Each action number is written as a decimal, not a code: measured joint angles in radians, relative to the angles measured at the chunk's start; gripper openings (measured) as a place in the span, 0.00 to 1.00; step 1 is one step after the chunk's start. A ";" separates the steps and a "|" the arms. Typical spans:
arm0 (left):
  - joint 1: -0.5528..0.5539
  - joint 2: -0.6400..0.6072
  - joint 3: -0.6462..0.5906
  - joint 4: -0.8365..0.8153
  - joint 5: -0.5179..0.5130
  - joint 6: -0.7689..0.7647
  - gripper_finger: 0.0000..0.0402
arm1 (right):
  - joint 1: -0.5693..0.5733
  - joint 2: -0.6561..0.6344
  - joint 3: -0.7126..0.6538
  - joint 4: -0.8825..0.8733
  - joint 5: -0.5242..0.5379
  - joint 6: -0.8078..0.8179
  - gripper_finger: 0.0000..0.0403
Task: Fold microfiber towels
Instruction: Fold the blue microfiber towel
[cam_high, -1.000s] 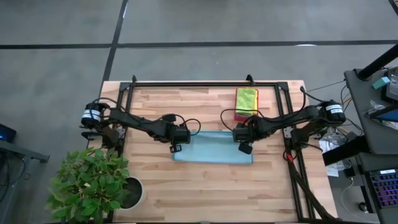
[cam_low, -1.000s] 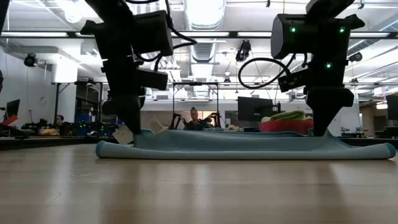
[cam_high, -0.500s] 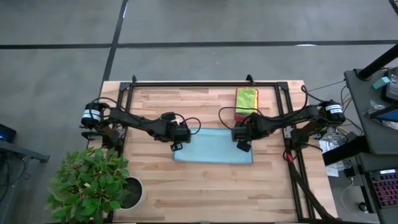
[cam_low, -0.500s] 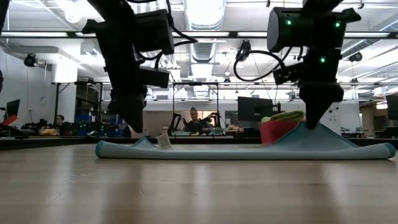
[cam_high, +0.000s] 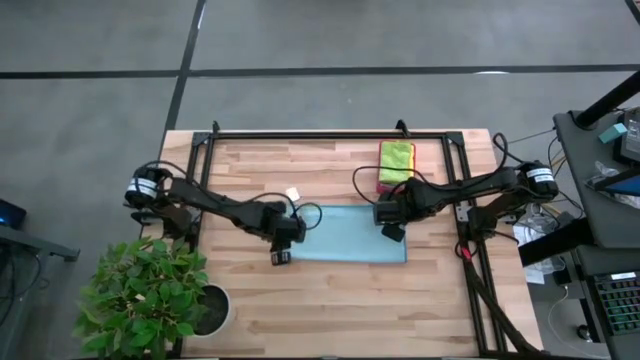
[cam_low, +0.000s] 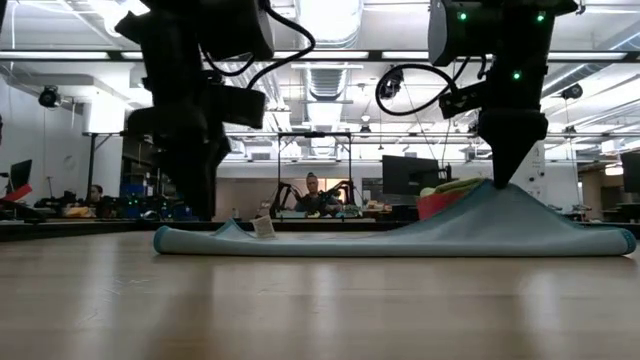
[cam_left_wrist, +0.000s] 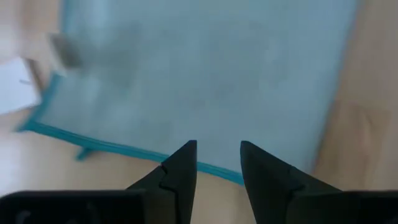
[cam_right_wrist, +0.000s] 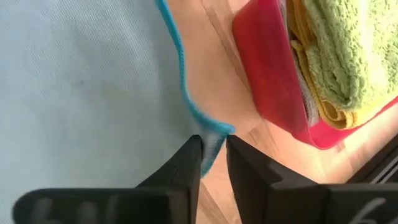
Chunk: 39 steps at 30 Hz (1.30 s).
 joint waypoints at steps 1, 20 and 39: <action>-0.010 0.007 -0.001 -0.001 0.005 -0.005 0.27 | 0.000 0.000 -0.003 0.002 0.000 0.000 0.19; -0.127 0.116 -0.006 -0.001 0.138 -0.194 0.27 | 0.122 -0.008 -0.039 0.072 -0.091 0.176 0.24; -0.208 0.077 0.006 -0.027 0.116 -0.267 0.27 | 0.108 -0.100 -0.218 0.344 -0.240 0.352 0.45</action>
